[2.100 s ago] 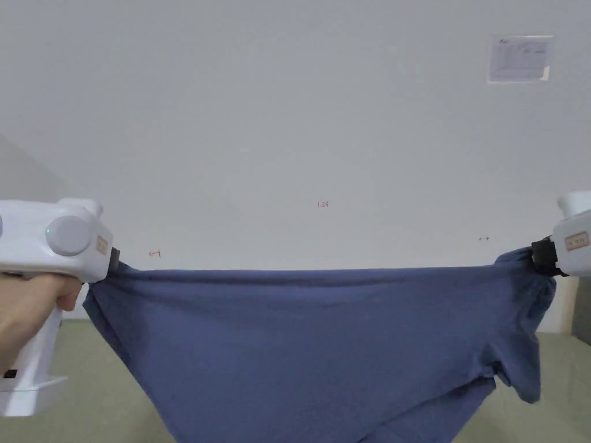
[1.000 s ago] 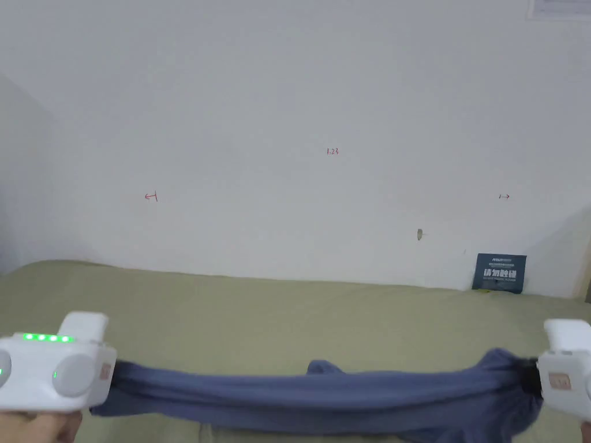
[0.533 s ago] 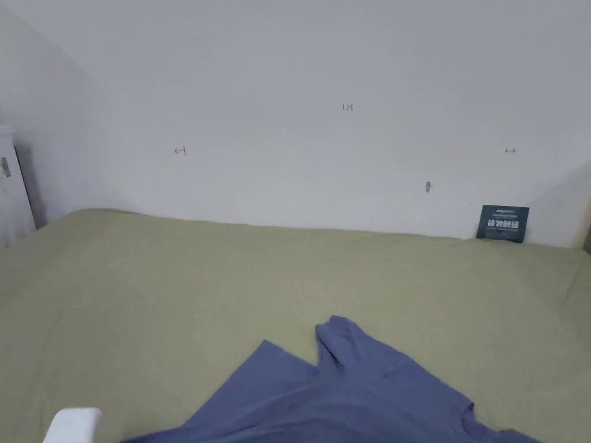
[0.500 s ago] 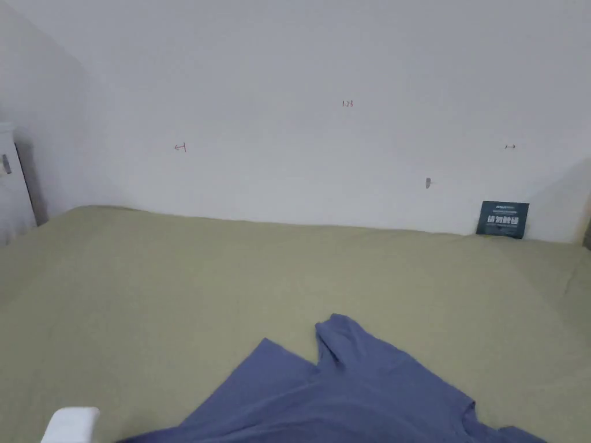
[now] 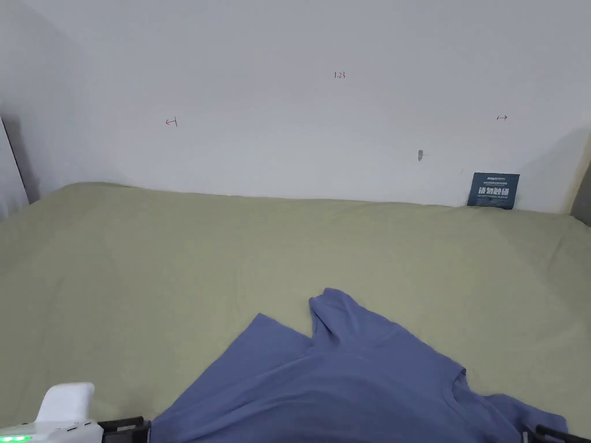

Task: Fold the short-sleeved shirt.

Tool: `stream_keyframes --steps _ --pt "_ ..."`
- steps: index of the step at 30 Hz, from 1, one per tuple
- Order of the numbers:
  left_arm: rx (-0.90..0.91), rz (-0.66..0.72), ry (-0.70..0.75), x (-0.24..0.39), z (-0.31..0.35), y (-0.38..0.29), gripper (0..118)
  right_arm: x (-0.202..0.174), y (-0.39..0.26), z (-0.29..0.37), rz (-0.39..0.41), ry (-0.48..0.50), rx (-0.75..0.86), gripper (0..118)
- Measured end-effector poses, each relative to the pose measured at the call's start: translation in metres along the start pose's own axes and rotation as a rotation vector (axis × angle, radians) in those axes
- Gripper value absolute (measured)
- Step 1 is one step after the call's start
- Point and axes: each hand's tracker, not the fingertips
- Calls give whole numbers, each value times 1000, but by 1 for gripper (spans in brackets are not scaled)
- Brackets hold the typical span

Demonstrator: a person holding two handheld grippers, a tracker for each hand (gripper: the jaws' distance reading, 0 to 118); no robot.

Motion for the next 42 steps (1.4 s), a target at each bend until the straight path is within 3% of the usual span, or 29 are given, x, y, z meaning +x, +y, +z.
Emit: stream_keyframes --steps 3,4,5,6,7,8,20,28,29,30,32,33,41,42 --pt "83 -13 -11 8 17 7 116 -19 8 10 29 -10 44 99" --pt "102 -17 -10 12 22 8 109 -25 10 15 37 -5 74 97" --pt "126 -21 -14 16 35 9 94 -32 11 21 35 -10 112 88" --pt "159 -23 -24 19 43 9 68 -37 11 27 31 2 145 62" --pt "166 -28 -30 21 49 10 8 -43 10 33 23 -1 187 13" --pt "154 -37 -29 24 52 9 0 -51 10 38 21 -23 225 2" --pt "122 0 19 -8 58 -14 0 -103 -8 61 36 48 244 2" --pt "-46 11 16 -43 12 -22 0 -130 -23 47 75 103 176 2" --pt "-64 22 15 -46 3 -22 3 -134 -25 45 81 112 162 2" --pt "-90 34 7 -52 -8 -21 15 -136 -27 42 86 118 151 2" --pt "-165 80 -18 -62 -27 -19 92 -142 -30 38 107 118 128 2" --pt "-203 99 -21 -63 -37 -18 116 -145 -32 35 114 118 121 3" --pt "-256 107 16 -71 -88 -12 116 -151 -40 12 145 137 50 3" --pt "-272 119 -21 -66 -84 -14 104 -151 -40 10 150 138 43 3"
